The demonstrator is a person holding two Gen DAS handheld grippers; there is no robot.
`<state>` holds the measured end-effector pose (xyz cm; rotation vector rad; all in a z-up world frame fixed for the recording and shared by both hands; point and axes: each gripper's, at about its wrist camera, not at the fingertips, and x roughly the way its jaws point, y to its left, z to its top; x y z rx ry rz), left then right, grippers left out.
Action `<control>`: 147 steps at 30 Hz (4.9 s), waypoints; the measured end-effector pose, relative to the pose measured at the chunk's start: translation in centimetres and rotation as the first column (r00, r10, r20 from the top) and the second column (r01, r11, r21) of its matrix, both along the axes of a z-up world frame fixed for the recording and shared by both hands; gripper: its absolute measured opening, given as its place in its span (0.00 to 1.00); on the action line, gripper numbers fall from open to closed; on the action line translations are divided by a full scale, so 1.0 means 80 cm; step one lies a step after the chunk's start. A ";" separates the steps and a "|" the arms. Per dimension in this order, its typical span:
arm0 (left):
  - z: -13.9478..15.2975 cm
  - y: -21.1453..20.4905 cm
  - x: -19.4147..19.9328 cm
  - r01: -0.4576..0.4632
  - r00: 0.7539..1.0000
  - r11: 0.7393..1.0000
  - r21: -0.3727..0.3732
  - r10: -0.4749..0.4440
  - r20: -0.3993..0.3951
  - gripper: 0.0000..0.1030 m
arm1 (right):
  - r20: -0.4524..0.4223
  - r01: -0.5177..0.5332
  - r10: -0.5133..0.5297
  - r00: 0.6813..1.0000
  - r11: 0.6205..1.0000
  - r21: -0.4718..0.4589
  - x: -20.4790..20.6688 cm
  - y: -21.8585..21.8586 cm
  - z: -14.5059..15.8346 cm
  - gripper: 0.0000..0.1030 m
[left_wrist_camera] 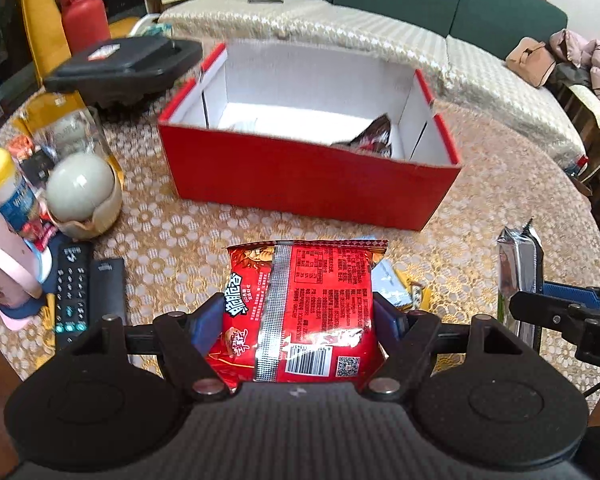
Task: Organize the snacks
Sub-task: 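Lift both held snacks and carry them over the red box, then lower both snacks into the box and open both grippers, then withdraw both tools and grasp the light blue packet with the right gripper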
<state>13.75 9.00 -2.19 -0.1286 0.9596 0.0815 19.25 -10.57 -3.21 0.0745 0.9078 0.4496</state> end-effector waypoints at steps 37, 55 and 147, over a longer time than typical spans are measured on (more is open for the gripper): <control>0.024 0.033 0.220 0.026 0.997 0.984 0.175 -0.038 0.066 0.73 | 0.127 -0.073 0.091 0.988 0.988 -0.136 0.242 0.114 0.032 0.40; -0.049 0.037 0.246 0.052 0.997 0.985 0.165 -0.042 -0.065 0.74 | 0.008 -0.115 0.116 0.993 0.988 -0.101 0.258 0.119 -0.019 0.39; -0.076 0.005 -0.040 -0.084 0.990 0.996 0.037 0.079 0.115 0.98 | -0.119 -0.229 0.202 0.972 0.927 -0.297 0.100 0.173 -0.104 0.70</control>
